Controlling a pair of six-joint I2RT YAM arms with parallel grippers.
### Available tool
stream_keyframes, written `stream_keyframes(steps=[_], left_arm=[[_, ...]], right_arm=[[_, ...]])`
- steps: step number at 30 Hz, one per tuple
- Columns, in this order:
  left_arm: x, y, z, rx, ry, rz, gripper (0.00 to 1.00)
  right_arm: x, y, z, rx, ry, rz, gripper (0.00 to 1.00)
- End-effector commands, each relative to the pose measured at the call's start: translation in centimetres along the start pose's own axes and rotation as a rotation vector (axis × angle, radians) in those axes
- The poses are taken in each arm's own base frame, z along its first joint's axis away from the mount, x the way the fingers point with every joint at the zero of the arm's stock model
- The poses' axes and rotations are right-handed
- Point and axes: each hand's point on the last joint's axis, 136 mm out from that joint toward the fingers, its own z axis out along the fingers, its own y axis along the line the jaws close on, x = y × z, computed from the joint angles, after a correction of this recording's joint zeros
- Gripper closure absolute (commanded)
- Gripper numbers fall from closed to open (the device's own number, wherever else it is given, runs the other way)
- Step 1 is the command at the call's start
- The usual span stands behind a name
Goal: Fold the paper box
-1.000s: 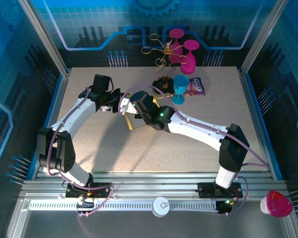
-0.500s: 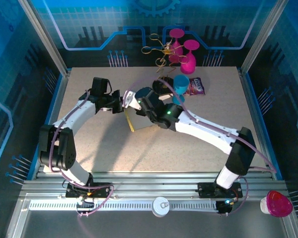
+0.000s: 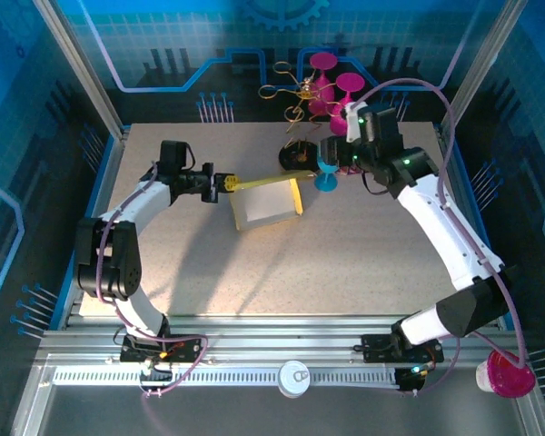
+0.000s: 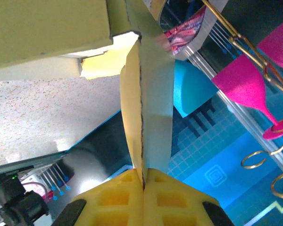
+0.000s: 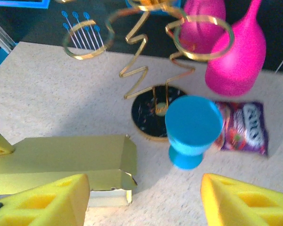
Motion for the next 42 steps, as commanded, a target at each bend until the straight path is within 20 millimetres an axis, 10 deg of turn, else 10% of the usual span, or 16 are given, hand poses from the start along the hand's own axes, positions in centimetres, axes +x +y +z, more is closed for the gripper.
stream_keyframes(steps=[1,20,42], left_arm=[[1.8,-1.2,-0.9,0.025,0.078,0.111,1.0],[3.6,0.4,-2.0,0.024,0.108,0.144,1.0],[2.7,0.5,-1.6,0.017,0.094,0.137,1.0]], right_arm=[[2.8,0.9,0.5,-0.136,0.162,0.277,0.38],[6.5,3.0,8.1,-0.224,0.455,0.513,0.52],[9.4,6.0,8.8,-0.325,0.565,0.566,0.63]])
